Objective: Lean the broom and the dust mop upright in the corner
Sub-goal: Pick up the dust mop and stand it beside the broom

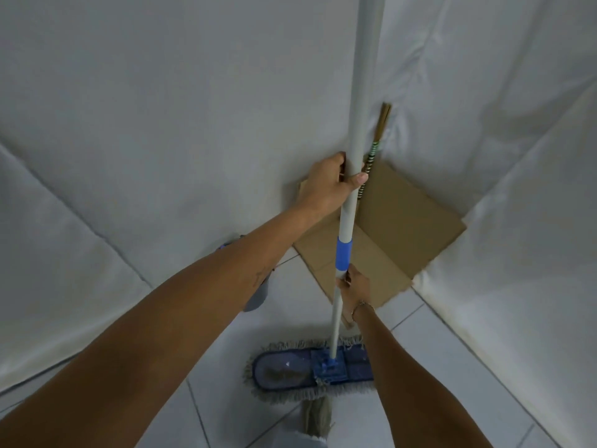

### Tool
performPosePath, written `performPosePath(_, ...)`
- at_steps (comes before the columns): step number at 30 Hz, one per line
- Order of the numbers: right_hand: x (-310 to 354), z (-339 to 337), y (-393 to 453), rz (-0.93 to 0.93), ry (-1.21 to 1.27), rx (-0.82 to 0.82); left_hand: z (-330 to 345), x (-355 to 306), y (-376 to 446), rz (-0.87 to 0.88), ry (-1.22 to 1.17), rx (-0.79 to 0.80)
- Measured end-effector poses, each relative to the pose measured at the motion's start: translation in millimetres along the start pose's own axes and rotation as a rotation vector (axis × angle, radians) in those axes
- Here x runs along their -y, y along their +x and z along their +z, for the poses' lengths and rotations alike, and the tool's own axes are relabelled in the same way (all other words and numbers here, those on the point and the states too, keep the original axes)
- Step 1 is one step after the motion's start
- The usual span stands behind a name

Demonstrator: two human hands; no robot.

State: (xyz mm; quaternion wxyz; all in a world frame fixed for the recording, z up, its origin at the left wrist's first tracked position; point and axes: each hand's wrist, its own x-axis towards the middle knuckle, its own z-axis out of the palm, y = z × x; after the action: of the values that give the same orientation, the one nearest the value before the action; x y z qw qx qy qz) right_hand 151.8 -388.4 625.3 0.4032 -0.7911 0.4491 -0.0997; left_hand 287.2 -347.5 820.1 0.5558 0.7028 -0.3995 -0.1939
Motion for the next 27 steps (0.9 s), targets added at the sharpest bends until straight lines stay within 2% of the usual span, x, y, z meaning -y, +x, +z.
performPosePath(11,-10.5,-76.0,134.7,0.054,0.112,0.043,67.1,-30.1,124.3,-0.015,-0.049,-0.010)
performPosePath(15,-9.0,-89.8,175.4,0.007,0.114,0.043,78.2,-27.8,162.0,-0.028,-0.087,0.005)
performPosePath(27,21.2,-83.8,316.6,0.009,0.032,0.077,67.5,27.5,287.4,-0.045,-0.126,-0.012)
